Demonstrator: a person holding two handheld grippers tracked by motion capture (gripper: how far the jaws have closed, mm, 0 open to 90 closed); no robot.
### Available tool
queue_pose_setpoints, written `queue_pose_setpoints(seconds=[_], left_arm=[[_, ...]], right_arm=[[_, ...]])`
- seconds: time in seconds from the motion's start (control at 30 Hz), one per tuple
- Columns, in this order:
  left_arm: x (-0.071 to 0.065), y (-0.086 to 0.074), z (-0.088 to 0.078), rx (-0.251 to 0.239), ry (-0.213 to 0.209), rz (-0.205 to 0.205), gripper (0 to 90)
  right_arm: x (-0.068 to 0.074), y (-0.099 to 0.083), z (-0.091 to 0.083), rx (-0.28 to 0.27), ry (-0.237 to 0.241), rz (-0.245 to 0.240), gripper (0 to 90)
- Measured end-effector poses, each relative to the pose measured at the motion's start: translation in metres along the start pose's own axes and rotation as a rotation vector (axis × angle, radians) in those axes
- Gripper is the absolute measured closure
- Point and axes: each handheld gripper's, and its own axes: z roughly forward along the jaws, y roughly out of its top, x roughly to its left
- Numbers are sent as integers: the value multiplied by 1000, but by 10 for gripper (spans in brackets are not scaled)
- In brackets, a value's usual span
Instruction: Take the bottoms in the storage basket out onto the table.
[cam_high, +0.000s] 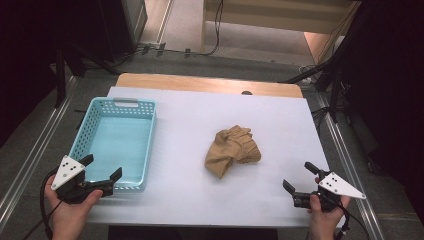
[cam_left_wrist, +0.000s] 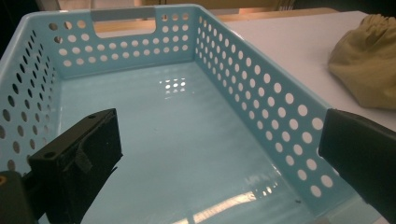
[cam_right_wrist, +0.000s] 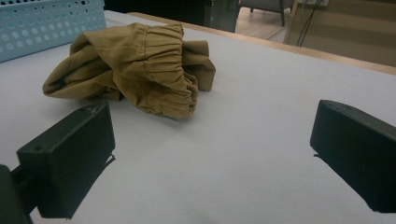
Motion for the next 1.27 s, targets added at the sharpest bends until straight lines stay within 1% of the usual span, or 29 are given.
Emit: queue_pose_setpoints(seconds=[0.13, 0.2, 0.27, 0.37, 0.5, 0.57, 0.63, 0.73, 0.83, 0.97, 1.27], left_arm=[[1, -3, -1, -16, 0, 8, 0], [1, -3, -1, -29, -1, -1, 0], [3, -4, -2, -43, -6, -3, 0], [2, -6, -3, -60, -11, 6, 0], [4, -7, -4, -80, -32, -8, 0], [3, -7, -4, -78, -28, -4, 0], [2, -8, -3, -77, -13, 13, 0], [0, -8, -2, -73, 8, 28, 0], [-2, -8, -1, -61, 19, 52, 0], [-3, -8, 0, -54, 33, 68, 0], [-3, -8, -1, -53, 28, 68, 0]], right_arm=[[-1, -1, 0, 3, 0, 6, 0], [-2, -1, 1, 1, -1, 0, 0], [-1, -1, 1, 4, -4, 8, 0], [-2, -1, 1, 6, -4, 9, 0], [-4, -2, 1, 7, -7, 9, 0], [-4, -2, 1, 9, -7, 14, 0], [-5, -2, 1, 9, -8, 11, 0], [-7, -2, 1, 11, -9, 15, 0], [-7, -3, 2, 15, -11, 18, 0], [-7, -3, 3, 19, -10, 18, 0], [-8, -5, 4, 28, -10, 26, 0]])
